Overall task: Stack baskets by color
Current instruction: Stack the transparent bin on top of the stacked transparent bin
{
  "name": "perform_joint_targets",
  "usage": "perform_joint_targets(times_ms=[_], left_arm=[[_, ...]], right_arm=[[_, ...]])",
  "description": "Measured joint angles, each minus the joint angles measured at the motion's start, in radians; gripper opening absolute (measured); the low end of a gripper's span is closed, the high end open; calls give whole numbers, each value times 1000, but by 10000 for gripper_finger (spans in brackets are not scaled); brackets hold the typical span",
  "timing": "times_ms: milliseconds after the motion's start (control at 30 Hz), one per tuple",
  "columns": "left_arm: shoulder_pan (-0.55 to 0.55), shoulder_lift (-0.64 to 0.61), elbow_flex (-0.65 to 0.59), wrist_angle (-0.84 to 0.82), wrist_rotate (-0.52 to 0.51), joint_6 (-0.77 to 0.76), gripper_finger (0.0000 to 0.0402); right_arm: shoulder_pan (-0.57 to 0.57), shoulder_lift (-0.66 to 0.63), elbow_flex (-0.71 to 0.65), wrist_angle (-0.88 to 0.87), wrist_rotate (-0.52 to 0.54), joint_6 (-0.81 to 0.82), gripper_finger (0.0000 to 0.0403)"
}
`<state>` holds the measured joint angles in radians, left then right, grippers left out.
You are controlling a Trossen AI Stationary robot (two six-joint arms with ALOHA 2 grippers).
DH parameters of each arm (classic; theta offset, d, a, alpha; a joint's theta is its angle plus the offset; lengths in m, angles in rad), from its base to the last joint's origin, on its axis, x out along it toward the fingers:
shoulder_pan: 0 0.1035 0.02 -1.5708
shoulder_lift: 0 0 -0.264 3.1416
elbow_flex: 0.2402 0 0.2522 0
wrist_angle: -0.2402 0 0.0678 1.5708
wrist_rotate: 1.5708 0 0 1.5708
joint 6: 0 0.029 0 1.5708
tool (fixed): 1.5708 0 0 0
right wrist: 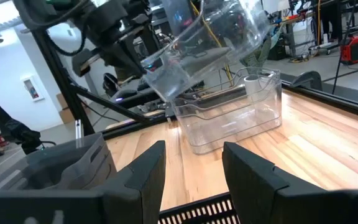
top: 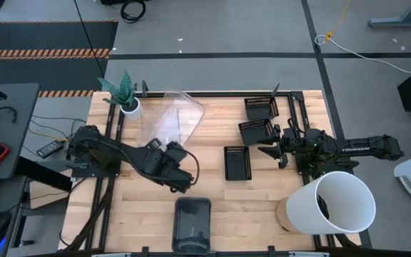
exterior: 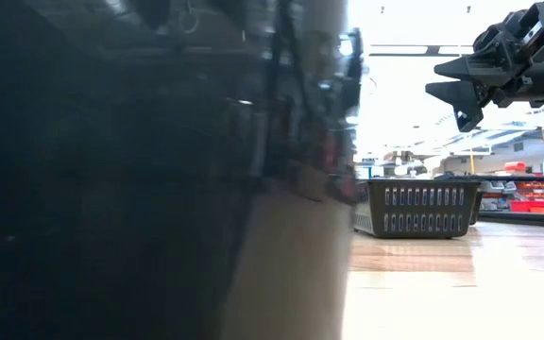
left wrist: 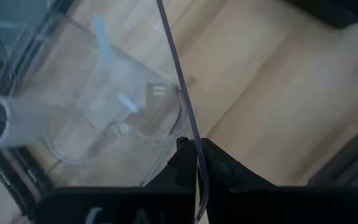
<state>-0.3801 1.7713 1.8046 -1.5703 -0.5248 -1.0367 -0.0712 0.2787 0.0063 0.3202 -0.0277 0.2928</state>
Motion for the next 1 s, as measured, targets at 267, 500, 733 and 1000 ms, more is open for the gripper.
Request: perform_joint_targets(times_ms=[267, 500, 733, 1000], left_arm=[[3, -133, -128, 0, -37, -293, 9], [25, -151, -144, 27, -44, -462, 9], [98, -151, -144, 111, -33, -473, 9], [152, -151, -144, 147, 78, -474, 9]], right_arm=[[0, 1, 0, 0, 0, 0, 165], [0, 0, 0, 0, 0, 0, 165], [0, 0, 0, 0, 0, 0, 165], [0, 0, 0, 0, 0, 0, 165]])
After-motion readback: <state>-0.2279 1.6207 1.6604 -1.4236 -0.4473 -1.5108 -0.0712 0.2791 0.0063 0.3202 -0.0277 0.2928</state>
